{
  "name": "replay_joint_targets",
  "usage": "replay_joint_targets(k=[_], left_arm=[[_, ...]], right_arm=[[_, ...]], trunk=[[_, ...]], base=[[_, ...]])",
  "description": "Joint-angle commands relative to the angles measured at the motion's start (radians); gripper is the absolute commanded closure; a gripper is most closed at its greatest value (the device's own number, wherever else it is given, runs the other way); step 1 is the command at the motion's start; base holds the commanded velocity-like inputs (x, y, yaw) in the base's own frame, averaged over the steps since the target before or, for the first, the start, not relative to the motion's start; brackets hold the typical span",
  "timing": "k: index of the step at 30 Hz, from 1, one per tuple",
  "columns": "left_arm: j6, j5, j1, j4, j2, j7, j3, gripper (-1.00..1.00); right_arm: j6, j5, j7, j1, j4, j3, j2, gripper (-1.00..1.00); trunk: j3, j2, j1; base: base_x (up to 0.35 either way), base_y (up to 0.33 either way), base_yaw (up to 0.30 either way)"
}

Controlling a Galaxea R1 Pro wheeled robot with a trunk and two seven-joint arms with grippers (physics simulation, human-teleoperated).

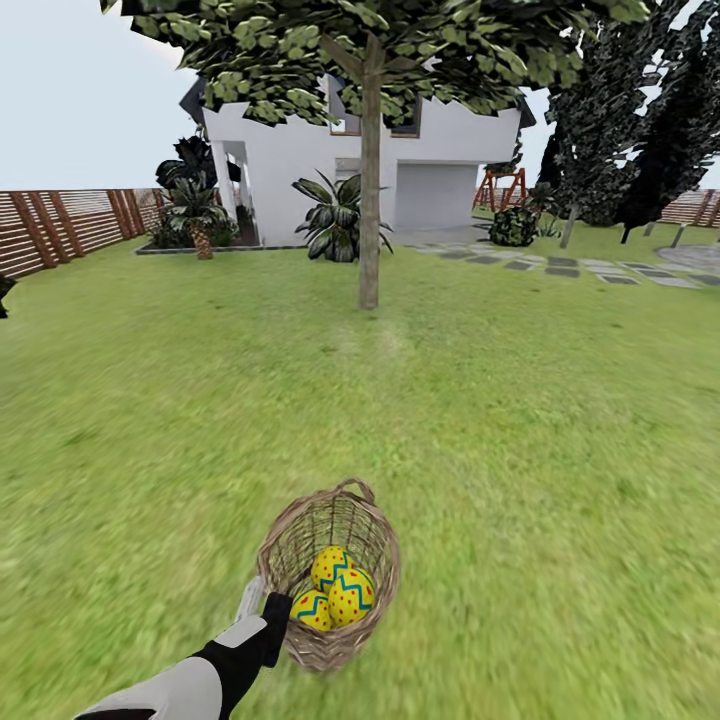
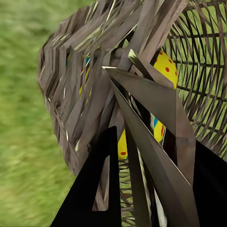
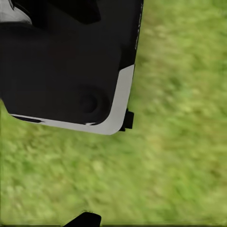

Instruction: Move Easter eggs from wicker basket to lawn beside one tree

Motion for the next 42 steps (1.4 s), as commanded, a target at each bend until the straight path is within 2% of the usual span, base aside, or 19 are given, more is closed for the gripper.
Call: replay_joint_targets(k=[1,42], left_arm=[[-0.002,-0.006,-0.001,-0.003,-0.001,0.006,0.007,1.00],[-0.002,-0.005,-0.001,-0.003,-0.001,0.007,0.007,1.00]], right_arm=[[-0.004,0.009,0.003,-0.001,0.002,-0.008,-0.001,-1.00],[-0.004,0.009,0.003,-0.001,0.001,-0.008,-0.001,-1.00]], trunk=[[-0.002,-0.002,0.001],[-0.002,-0.002,0.001]], base=[[0.312,-0.128,0.000],[0.319,-0.116,0.000]])
